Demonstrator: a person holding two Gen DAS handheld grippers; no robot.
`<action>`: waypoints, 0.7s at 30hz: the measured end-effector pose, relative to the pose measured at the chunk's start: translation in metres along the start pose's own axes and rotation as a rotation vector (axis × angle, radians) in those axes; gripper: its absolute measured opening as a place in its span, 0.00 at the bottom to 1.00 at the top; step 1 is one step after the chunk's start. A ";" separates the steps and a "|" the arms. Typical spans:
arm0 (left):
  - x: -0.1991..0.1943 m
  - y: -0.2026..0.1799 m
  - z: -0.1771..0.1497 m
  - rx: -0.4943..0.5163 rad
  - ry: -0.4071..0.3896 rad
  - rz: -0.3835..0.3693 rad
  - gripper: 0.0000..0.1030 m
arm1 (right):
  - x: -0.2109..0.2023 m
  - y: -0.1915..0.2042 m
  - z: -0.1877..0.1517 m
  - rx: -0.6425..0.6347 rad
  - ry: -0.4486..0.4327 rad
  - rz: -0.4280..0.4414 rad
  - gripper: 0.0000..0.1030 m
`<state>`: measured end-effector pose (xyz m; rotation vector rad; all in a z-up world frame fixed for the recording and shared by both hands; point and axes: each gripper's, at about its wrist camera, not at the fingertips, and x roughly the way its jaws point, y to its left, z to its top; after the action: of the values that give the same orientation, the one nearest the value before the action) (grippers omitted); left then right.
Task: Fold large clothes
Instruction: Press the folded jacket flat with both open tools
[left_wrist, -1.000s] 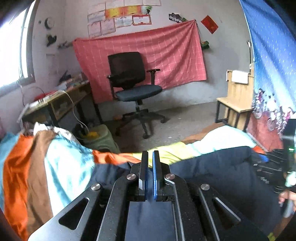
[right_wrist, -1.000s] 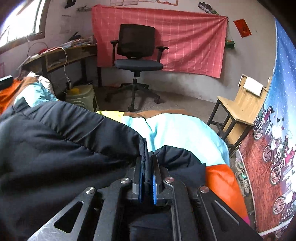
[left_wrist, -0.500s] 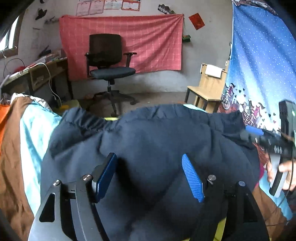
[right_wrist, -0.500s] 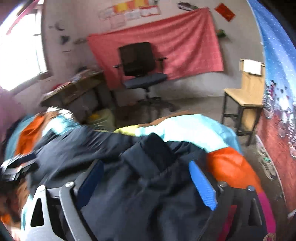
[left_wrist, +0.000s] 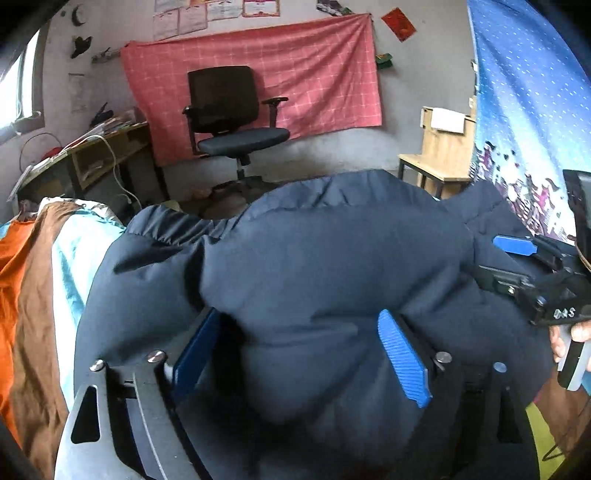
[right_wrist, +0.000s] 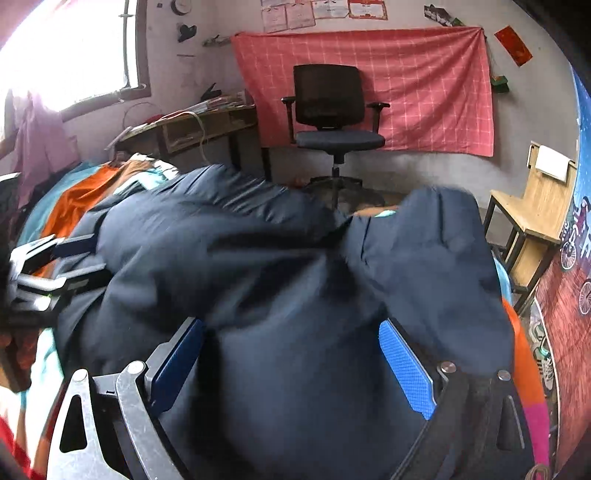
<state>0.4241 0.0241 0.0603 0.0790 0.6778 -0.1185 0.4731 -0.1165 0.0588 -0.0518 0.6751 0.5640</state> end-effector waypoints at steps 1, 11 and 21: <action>0.004 0.002 0.003 -0.007 -0.005 0.009 0.87 | 0.008 -0.002 0.005 0.011 0.001 -0.003 0.93; 0.051 0.040 0.031 -0.106 0.008 0.095 0.89 | 0.073 -0.036 0.026 0.087 0.096 -0.022 0.93; 0.081 0.102 0.033 -0.234 0.051 0.109 0.89 | 0.099 -0.056 0.020 0.133 0.105 0.006 0.94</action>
<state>0.5214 0.1151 0.0385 -0.1063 0.7320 0.0685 0.5763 -0.1125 0.0070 0.0454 0.8142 0.5238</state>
